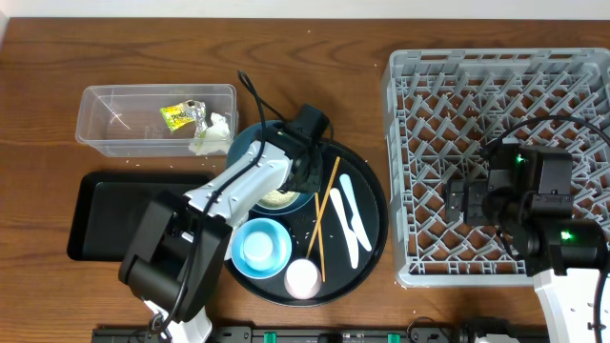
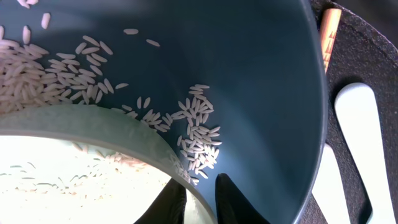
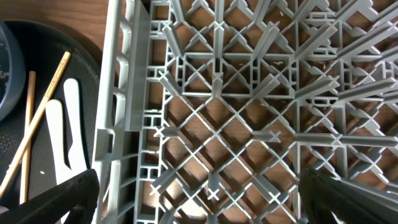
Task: Sort waste into correct bins and load items into the dishwasher rack
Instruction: 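Grasp the rim of the light-green bowl with the left gripper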
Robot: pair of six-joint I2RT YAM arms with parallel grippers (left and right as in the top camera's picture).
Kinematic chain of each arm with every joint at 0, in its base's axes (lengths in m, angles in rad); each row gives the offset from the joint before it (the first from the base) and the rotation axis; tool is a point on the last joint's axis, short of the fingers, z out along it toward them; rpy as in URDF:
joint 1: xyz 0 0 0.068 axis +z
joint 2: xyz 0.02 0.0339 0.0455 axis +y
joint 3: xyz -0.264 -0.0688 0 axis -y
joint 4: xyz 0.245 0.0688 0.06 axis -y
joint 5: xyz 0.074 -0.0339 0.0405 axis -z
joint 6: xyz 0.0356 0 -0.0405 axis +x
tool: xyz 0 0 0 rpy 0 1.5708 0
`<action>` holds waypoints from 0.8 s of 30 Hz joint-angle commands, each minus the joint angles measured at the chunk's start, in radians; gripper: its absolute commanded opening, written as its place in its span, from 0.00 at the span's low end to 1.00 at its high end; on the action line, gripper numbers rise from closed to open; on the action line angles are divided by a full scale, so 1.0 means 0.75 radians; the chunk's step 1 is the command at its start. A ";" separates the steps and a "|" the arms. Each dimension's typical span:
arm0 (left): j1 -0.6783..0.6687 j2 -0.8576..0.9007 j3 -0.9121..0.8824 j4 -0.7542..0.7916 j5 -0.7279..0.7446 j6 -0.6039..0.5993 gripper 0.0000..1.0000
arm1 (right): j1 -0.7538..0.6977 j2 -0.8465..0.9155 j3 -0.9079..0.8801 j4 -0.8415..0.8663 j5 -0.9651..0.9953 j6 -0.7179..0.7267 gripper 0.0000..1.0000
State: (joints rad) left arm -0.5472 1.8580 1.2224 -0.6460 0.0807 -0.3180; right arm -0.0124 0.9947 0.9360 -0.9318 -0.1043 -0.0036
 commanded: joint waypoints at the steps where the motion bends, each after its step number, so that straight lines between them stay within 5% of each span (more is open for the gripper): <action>1: -0.020 0.019 -0.013 0.001 -0.073 -0.003 0.19 | 0.021 -0.002 0.024 -0.006 -0.011 0.014 0.99; 14: -0.066 0.019 -0.022 0.006 -0.190 -0.003 0.19 | 0.021 -0.002 0.024 -0.006 -0.011 0.014 0.99; 16: -0.066 0.020 -0.027 0.007 -0.195 -0.004 0.27 | 0.021 -0.002 0.025 -0.007 -0.011 0.013 0.99; 24: -0.066 0.071 -0.038 0.010 -0.194 -0.003 0.30 | 0.021 -0.002 0.025 -0.011 -0.011 0.013 0.99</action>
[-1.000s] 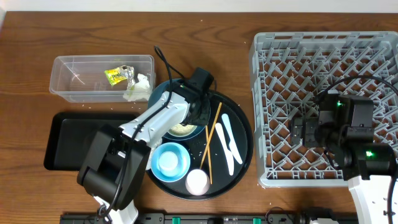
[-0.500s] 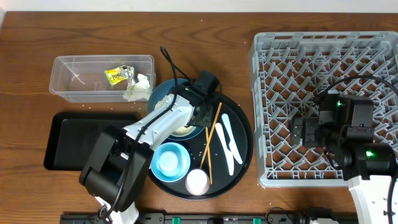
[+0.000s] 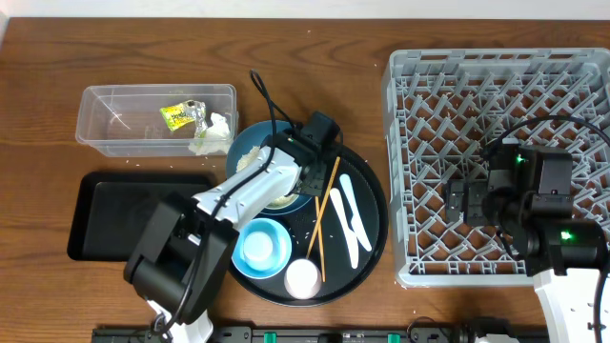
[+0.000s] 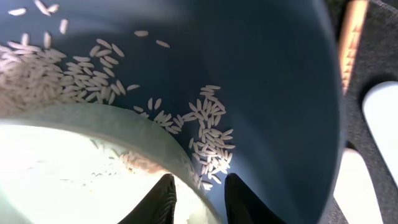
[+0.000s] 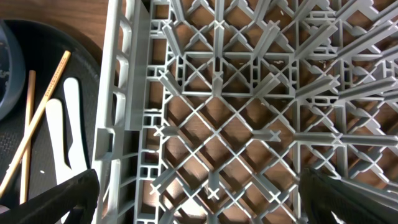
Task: Sort waste into correct bins and load items into the dishwasher rack
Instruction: 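Grasp the rim of the light-green bowl with the left gripper, then lift the bowl left and tip its rice onto the black tray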
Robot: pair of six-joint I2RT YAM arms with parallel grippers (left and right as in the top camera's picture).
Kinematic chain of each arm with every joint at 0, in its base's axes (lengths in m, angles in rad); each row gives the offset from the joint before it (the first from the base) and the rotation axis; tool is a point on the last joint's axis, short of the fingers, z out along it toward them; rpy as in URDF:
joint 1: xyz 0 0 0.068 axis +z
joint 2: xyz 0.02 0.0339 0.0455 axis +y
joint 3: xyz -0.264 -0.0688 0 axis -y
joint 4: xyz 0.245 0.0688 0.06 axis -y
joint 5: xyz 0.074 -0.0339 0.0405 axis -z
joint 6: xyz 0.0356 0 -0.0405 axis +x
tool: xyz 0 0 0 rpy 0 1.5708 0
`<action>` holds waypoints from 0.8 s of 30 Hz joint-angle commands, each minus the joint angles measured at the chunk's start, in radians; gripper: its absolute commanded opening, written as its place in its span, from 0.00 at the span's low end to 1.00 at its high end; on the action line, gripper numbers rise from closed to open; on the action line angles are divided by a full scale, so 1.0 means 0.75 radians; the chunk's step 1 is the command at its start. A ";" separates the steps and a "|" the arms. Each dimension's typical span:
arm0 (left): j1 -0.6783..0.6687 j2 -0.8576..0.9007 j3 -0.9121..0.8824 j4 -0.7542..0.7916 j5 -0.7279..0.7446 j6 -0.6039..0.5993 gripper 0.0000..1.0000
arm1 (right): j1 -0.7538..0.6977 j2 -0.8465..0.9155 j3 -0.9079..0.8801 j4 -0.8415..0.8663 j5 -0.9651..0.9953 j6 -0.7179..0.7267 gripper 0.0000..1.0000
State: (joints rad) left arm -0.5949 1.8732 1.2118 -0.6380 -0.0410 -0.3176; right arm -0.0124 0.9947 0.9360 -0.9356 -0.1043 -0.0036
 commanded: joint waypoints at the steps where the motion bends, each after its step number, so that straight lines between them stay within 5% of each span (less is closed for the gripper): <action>1: -0.002 0.065 -0.024 -0.002 -0.032 -0.004 0.30 | 0.021 -0.002 0.025 -0.007 -0.011 0.014 0.99; 11: -0.002 0.054 -0.010 -0.012 -0.033 -0.001 0.18 | 0.021 -0.002 0.025 -0.016 -0.011 0.013 0.99; 15: 0.001 0.004 0.001 -0.026 -0.038 0.012 0.06 | 0.021 -0.002 0.025 -0.017 -0.011 0.013 0.99; 24: 0.001 -0.127 0.002 -0.082 -0.056 0.012 0.06 | 0.021 -0.002 0.025 -0.016 -0.011 0.013 0.99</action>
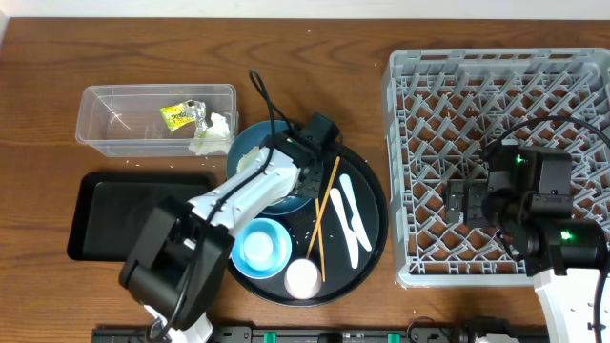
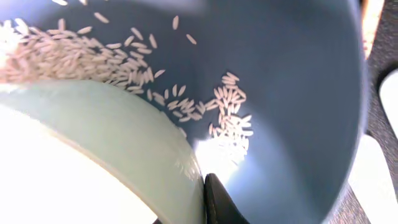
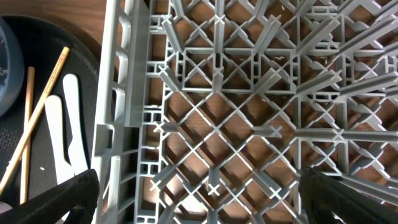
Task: Sort waste into correct bins and load items into the dishwasher rack
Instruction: 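Lift the bowl left and tip its rice onto the black tray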
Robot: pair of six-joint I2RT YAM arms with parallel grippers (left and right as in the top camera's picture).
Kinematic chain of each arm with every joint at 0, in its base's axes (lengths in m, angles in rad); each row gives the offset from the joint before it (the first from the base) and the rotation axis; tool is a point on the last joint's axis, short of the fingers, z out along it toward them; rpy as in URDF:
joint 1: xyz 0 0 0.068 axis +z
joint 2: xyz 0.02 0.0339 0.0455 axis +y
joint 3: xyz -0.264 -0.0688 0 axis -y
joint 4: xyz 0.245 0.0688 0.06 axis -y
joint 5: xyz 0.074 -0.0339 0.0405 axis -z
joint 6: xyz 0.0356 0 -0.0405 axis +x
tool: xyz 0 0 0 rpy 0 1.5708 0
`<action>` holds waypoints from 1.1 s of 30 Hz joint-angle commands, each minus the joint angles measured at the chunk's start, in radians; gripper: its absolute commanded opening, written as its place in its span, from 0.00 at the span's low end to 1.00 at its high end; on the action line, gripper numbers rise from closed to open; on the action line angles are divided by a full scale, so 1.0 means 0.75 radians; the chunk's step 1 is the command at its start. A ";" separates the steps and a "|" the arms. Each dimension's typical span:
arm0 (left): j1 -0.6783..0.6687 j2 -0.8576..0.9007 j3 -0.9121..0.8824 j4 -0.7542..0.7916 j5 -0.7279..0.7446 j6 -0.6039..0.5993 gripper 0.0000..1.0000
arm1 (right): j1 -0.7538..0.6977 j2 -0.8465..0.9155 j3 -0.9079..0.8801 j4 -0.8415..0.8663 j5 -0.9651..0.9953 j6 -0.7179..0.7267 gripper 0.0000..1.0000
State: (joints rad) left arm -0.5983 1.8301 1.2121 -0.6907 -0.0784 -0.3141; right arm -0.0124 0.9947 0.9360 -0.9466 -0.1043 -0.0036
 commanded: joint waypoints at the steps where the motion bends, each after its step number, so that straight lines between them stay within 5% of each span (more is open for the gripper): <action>1: 0.006 -0.089 0.002 -0.017 -0.007 0.007 0.06 | 0.021 -0.002 0.024 -0.002 -0.011 0.013 0.99; 16: 0.146 -0.425 0.001 -0.237 0.008 -0.055 0.06 | 0.021 -0.002 0.024 -0.015 -0.010 0.013 0.99; 22: 0.320 -0.540 0.001 -0.333 0.226 -0.056 0.06 | 0.021 -0.002 0.025 -0.017 -0.010 0.013 0.99; 33: 0.739 -0.580 -0.063 -0.335 0.751 0.229 0.06 | 0.021 -0.002 0.025 -0.034 -0.010 0.013 0.99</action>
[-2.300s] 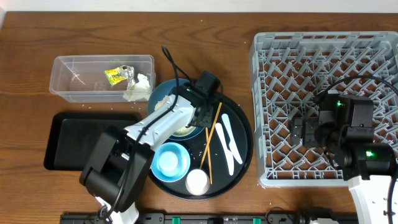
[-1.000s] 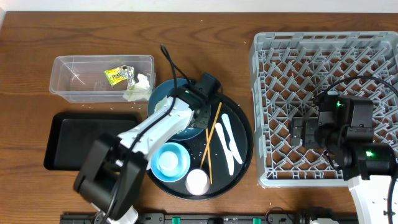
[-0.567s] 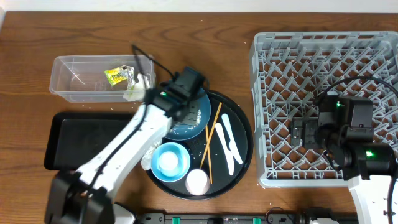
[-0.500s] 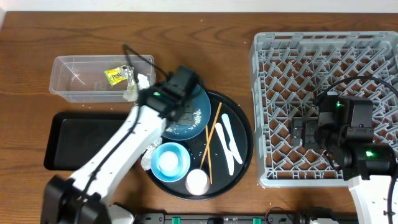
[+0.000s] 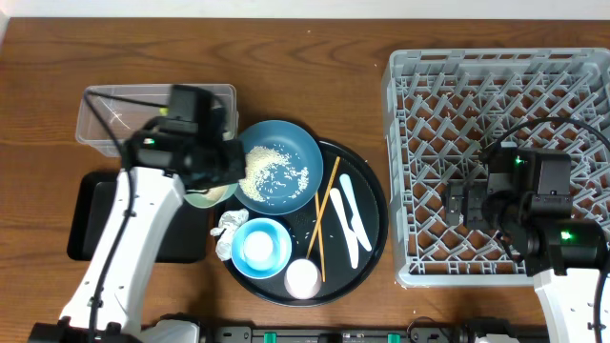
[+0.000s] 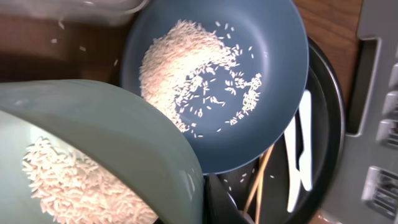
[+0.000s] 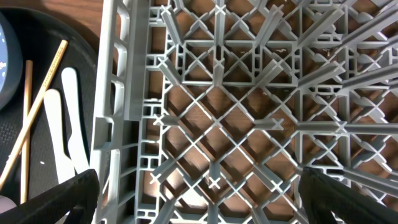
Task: Sort waste into correct bins and load items into the dishwasher rack
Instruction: 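Lift the bowl left and tip its rice onto the black tray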
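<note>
My left gripper point(image 6: 202, 194) is shut on the rim of a pale green bowl point(image 6: 93, 155) with rice in it. In the overhead view the left gripper point(image 5: 217, 171) holds this bowl point(image 5: 212, 193) just left of the blue plate point(image 5: 279, 178). The plate point(image 6: 217, 81) carries a heap of loose rice and sits on the round black tray point(image 5: 374, 224). Chopsticks point(image 5: 324, 219) and two white utensils point(image 5: 348, 219) lie on that tray. My right gripper point(image 7: 199, 205) stands wide open over the grey dishwasher rack point(image 7: 217, 112), holding nothing.
A clear bin point(image 5: 114, 119) with wrappers stands at the back left, a black rectangular tray point(image 5: 114, 214) in front of it. A crumpled tissue point(image 5: 229, 229), a small blue bowl point(image 5: 259, 246) and a white cup point(image 5: 303, 277) sit at the round tray's front.
My left gripper has moved left and up with the pale green bowl, which is now off the blue plate and beside it. Rice is left on the plate. The right arm is unchanged.
My left gripper's fingers stood either side of the green bowl's rim on the blue plate, then were shut on it there. Now the bowl is held clear of the plate at its left. The right gripper stayed open over the rack throughout.
</note>
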Robot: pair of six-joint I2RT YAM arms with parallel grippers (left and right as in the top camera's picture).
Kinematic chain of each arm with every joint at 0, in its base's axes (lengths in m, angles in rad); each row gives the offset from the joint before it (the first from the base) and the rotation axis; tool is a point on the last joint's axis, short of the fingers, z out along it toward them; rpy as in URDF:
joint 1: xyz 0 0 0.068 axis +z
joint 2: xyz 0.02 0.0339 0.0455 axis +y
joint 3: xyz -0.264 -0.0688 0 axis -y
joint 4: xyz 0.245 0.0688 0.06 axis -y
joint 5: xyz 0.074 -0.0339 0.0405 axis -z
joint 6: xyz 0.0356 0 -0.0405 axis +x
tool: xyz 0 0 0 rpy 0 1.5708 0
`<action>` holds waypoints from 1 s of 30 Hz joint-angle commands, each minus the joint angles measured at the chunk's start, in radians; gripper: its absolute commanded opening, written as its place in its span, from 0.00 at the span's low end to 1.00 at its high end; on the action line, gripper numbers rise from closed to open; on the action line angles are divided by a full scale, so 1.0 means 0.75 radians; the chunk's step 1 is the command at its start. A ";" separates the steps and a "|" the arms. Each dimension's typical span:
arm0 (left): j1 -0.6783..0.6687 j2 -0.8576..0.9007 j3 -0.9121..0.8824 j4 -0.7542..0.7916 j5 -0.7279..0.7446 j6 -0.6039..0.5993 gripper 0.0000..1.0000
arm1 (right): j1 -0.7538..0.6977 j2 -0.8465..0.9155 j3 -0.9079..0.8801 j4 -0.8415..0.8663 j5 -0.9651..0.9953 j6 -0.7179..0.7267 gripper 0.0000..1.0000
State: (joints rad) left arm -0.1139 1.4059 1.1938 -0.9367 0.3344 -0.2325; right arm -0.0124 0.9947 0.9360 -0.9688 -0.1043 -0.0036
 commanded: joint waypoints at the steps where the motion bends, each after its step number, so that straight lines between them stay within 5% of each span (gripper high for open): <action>1: 0.139 -0.014 -0.049 -0.007 0.243 0.146 0.06 | 0.021 -0.002 0.025 -0.006 -0.010 0.013 0.99; 13: 0.664 -0.010 -0.276 0.069 0.843 0.416 0.06 | 0.021 -0.002 0.025 -0.005 -0.010 0.013 0.99; 30: 1.107 0.055 -0.444 0.215 1.527 0.414 0.06 | 0.021 -0.002 0.025 -0.006 -0.010 0.013 0.99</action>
State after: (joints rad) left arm 0.6937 1.4223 0.8612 -0.7773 1.3281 0.0574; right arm -0.0124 0.9947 0.9360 -0.9718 -0.1043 -0.0036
